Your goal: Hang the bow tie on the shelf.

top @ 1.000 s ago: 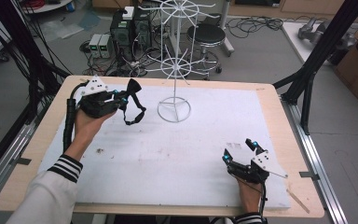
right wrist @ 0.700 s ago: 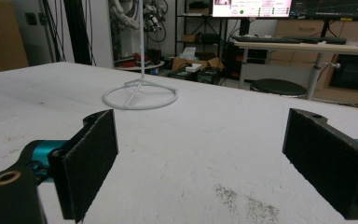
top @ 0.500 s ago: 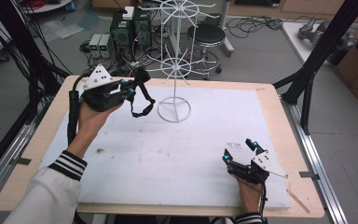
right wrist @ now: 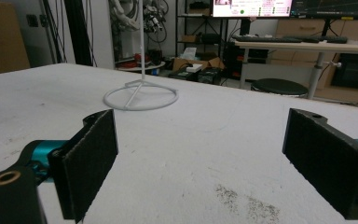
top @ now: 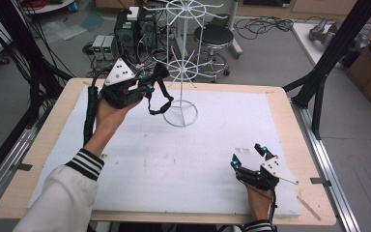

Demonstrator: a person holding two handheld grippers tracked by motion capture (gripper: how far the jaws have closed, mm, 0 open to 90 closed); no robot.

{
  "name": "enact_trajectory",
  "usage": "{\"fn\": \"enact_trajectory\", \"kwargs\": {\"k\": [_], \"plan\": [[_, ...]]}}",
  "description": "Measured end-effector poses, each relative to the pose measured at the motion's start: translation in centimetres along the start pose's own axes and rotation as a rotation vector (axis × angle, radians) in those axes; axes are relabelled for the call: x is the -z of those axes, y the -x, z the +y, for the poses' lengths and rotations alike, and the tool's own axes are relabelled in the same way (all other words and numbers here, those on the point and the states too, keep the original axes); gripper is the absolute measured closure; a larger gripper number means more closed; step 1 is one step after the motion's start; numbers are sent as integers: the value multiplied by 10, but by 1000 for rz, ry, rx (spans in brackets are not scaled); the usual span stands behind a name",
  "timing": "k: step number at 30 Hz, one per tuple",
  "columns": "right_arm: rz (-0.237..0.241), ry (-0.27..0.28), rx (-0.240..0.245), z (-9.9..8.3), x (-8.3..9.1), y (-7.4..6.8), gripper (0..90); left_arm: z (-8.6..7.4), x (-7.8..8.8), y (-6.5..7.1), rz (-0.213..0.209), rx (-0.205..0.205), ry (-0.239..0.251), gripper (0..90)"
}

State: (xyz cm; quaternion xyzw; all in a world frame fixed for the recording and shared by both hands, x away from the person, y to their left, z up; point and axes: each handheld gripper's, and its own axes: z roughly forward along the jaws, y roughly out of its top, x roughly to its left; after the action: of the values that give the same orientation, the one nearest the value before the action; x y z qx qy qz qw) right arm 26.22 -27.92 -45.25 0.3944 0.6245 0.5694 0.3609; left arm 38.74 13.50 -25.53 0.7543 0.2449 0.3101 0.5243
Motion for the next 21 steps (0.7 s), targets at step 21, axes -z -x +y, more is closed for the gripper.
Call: {"fn": "enact_trajectory", "kwargs": {"k": [21], "plan": [[1,-1,-5,0,1,0,94,-4,-37,-4,55,20,-55,768]]}}
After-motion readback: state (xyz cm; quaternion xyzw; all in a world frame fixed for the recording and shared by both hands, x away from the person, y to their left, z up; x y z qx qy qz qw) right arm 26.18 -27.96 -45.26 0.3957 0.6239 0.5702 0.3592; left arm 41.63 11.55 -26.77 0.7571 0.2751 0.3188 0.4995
